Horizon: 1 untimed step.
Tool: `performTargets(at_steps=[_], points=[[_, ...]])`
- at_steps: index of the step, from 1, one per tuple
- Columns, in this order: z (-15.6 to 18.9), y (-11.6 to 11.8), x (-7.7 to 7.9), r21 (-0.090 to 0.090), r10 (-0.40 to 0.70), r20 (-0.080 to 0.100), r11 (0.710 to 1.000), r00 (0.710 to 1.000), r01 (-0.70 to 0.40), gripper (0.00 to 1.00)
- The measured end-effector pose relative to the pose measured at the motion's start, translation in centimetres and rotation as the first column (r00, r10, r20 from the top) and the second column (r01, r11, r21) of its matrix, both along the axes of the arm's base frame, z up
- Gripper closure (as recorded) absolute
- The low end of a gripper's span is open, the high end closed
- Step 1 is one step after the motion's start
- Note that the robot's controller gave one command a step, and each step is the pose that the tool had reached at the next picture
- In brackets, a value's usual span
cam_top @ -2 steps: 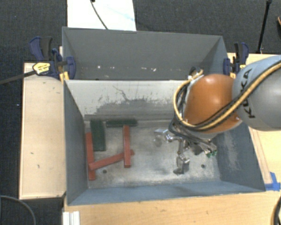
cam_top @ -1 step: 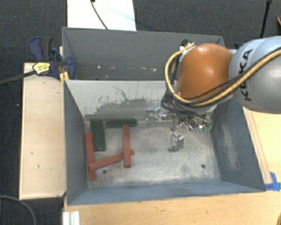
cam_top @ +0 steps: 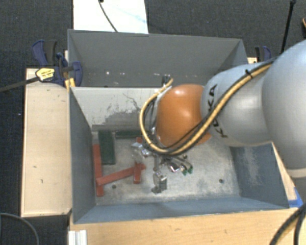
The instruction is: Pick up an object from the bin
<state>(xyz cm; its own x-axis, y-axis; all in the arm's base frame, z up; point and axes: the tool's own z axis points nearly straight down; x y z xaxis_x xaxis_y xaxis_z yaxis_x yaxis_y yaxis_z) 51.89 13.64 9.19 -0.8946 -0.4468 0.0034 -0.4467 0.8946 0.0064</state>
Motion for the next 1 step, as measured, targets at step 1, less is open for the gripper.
performTargets(at_steps=[1], points=[[-2.17,7.41,4.27,0.000,0.111,0.010,0.994,0.994,-0.111,0.00]])
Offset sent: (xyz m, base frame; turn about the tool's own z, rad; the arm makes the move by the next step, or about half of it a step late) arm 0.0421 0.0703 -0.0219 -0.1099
